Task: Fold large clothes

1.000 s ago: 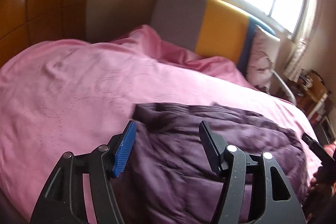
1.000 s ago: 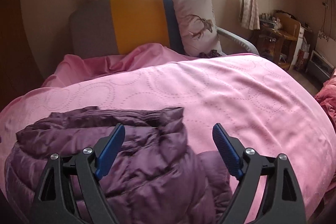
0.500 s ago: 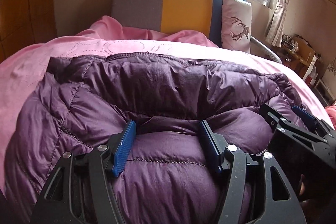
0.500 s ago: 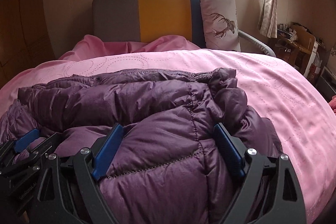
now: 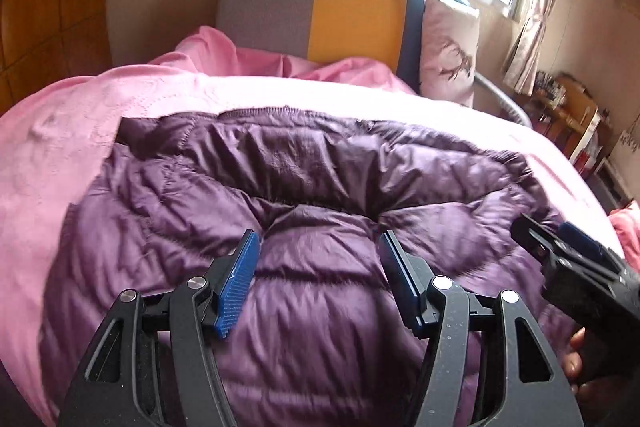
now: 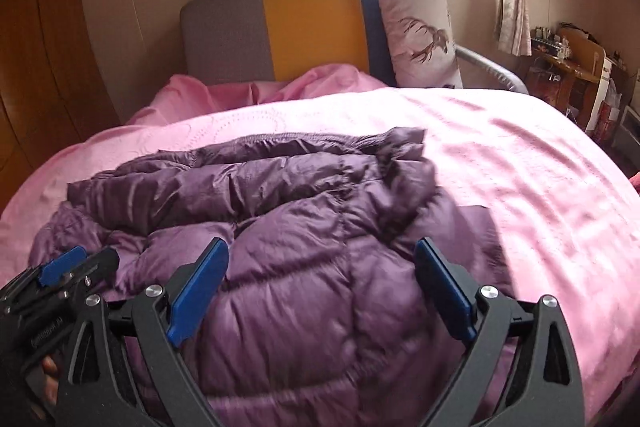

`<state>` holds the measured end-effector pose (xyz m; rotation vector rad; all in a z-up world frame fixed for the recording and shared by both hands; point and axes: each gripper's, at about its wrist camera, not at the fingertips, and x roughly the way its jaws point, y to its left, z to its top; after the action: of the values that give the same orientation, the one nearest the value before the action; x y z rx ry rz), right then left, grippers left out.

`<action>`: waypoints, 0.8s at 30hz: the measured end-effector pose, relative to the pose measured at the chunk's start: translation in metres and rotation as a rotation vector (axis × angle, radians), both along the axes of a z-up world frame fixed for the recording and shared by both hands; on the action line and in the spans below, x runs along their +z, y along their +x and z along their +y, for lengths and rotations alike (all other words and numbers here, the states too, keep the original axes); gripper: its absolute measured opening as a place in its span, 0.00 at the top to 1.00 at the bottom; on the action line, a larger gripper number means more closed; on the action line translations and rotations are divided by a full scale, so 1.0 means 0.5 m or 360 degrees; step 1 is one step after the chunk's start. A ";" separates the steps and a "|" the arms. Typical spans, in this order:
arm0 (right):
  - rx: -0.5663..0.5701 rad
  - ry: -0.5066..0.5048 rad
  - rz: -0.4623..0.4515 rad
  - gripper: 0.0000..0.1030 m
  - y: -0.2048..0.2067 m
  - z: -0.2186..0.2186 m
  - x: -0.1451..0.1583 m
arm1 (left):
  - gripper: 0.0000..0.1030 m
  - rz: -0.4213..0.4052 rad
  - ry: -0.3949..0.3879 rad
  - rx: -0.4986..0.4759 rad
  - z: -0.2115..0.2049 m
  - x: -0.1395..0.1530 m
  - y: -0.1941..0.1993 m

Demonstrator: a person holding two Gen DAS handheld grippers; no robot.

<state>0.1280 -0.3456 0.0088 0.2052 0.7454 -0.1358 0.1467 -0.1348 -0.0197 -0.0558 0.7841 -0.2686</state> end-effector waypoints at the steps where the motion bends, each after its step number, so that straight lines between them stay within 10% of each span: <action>1: 0.0006 -0.0005 -0.0002 0.09 -0.019 -0.003 0.005 | 0.40 -0.0011 -0.0019 -0.0006 0.004 0.010 -0.011; 24: -0.0179 0.0207 0.0182 0.04 -0.178 -0.080 -0.087 | 0.40 -0.0026 0.0017 -0.0073 0.008 0.018 -0.099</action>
<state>0.0388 -0.3855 -0.0347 0.3660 0.8576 -0.2076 0.0970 -0.1307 -0.0107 -0.0257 0.7711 -0.3082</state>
